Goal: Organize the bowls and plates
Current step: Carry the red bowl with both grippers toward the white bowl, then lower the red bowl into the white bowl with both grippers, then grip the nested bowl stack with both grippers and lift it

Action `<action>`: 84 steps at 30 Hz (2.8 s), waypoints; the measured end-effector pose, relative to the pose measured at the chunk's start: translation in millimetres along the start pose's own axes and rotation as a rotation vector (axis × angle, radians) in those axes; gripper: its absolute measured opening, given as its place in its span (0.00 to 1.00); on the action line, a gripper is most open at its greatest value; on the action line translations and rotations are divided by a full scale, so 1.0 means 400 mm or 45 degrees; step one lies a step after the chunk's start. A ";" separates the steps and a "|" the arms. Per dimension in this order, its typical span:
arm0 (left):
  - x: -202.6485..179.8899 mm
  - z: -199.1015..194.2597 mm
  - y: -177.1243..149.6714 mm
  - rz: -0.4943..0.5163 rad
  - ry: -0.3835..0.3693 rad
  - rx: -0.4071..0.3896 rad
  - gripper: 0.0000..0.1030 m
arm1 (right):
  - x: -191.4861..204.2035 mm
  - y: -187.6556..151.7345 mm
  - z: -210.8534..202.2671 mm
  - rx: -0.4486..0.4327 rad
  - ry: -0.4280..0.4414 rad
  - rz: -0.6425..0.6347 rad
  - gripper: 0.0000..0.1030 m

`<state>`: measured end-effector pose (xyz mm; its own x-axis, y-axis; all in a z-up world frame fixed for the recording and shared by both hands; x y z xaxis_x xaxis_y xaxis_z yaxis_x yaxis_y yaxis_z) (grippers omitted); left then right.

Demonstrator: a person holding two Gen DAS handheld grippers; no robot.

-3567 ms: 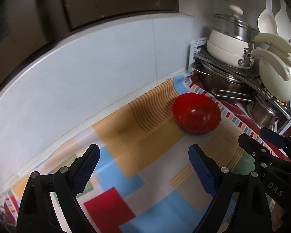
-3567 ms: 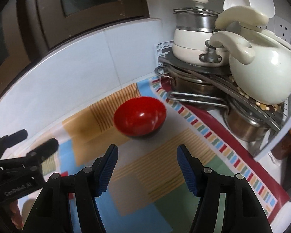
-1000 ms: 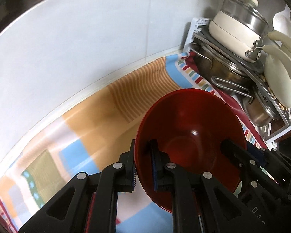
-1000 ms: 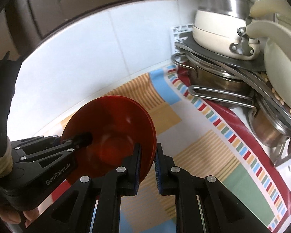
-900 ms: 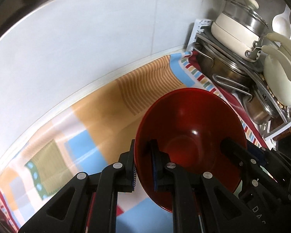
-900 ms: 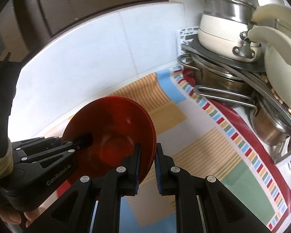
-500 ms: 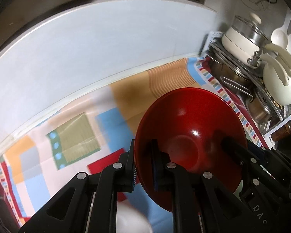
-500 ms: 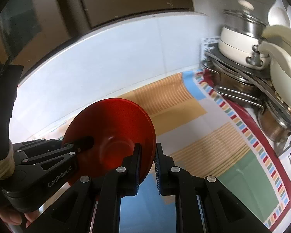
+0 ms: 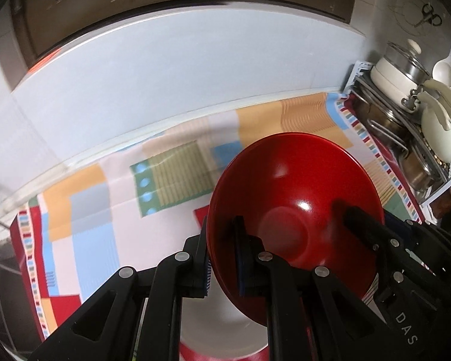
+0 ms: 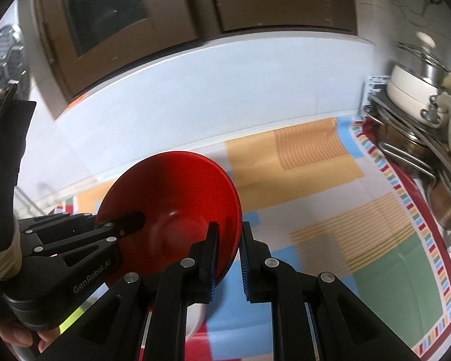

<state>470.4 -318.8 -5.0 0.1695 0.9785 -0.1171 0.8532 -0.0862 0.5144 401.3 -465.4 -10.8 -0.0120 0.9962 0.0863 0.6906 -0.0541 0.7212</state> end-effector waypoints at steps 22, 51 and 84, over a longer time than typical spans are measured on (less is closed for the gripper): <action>0.150 0.017 -0.165 -0.137 0.072 0.104 0.14 | 0.167 -0.101 0.034 0.141 0.159 -0.130 0.14; 0.148 0.069 -0.216 -0.098 0.117 0.083 0.33 | 0.175 -0.155 0.091 0.189 0.120 -0.236 0.20; 0.204 0.128 -0.240 -0.368 0.047 0.129 0.47 | 0.122 -0.190 0.135 0.181 0.108 -0.015 0.48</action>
<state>427.7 -240.1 -107.3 -0.1038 0.9712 -0.2144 0.9086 0.1803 0.3768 387.2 -409.0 -98.6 -0.0776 0.9871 0.1402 0.7851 -0.0262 0.6188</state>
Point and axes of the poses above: each gripper's, at about its wrist camera, not at the fingertips, and z roughly the way its jaws point, x to its left, y to its top, the point moved 2 cm from there along z, roughly the way its jaws point, and after that the axes turned 14 degrees about -z, right-handed, at the moved point
